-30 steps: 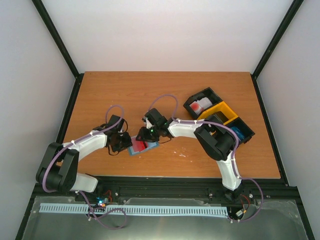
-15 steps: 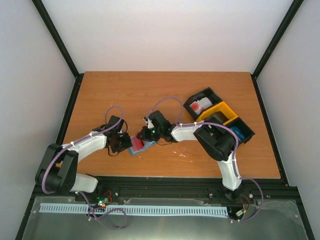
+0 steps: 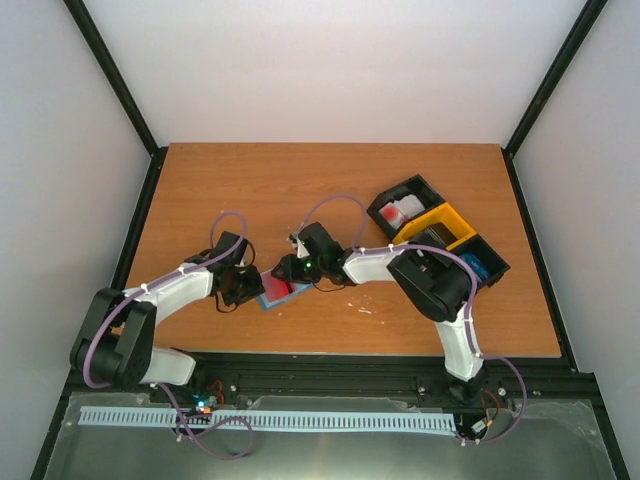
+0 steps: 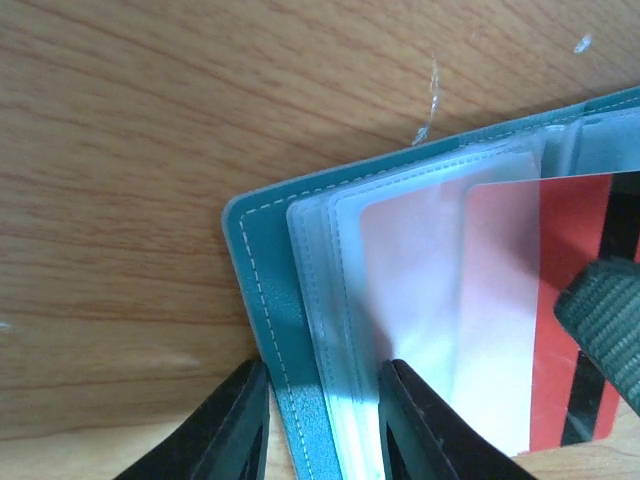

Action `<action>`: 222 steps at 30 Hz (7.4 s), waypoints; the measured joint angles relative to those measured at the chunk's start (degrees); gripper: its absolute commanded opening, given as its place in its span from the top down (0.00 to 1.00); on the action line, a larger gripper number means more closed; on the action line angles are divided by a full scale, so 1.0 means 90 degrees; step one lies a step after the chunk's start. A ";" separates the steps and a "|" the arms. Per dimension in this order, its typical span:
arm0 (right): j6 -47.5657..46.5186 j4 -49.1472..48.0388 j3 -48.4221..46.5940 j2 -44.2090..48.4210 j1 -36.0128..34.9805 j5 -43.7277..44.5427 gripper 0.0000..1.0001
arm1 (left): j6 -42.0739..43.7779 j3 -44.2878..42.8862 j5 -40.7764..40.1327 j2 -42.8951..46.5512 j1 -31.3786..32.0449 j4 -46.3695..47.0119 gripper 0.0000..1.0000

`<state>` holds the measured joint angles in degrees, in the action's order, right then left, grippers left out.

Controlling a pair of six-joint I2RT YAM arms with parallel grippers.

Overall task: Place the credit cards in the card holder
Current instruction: Insert the credit card into the card holder, then close the card holder at the center of the board.

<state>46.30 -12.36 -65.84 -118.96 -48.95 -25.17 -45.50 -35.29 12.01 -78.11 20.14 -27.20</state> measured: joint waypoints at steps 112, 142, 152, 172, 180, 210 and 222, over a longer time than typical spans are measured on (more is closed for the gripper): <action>-0.2103 0.6972 -0.3155 -0.0401 -0.0993 0.5253 0.97 | -0.0818 0.0641 0.0301 0.0928 -0.0022 0.0384 0.22; -0.1030 0.3963 -0.1158 0.1132 -0.0175 0.0512 0.97 | -0.0874 0.2193 0.2844 0.1673 -0.0561 0.3893 0.33; -0.0673 0.3317 -0.0663 0.1372 0.0022 -0.0061 0.97 | -0.0636 0.1960 0.3878 0.1013 -0.0561 0.4932 0.32; -0.0503 0.2769 0.0228 0.1853 0.0811 -0.0342 0.97 | -0.0228 0.1105 0.4520 -0.0376 -0.0559 0.5406 0.33; -0.0765 0.3317 0.0068 0.1987 0.0869 -0.0192 0.97 | -0.0046 0.0811 0.2414 0.0845 -0.0561 0.3349 0.14; -0.1061 0.2985 -0.1139 0.0585 0.0131 -0.2200 0.96 | -0.2013 0.1712 0.0432 0.2640 -0.0597 0.1285 0.25; -0.0765 0.2545 -0.1411 0.0002 -0.0211 -0.2749 0.61 | -0.1831 0.1256 0.0648 0.2586 -0.1537 0.1314 0.25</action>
<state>39.42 10.55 -78.54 -118.93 -50.85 -49.91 -61.98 -23.99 17.85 -54.83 6.31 -15.38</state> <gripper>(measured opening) 0.293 0.751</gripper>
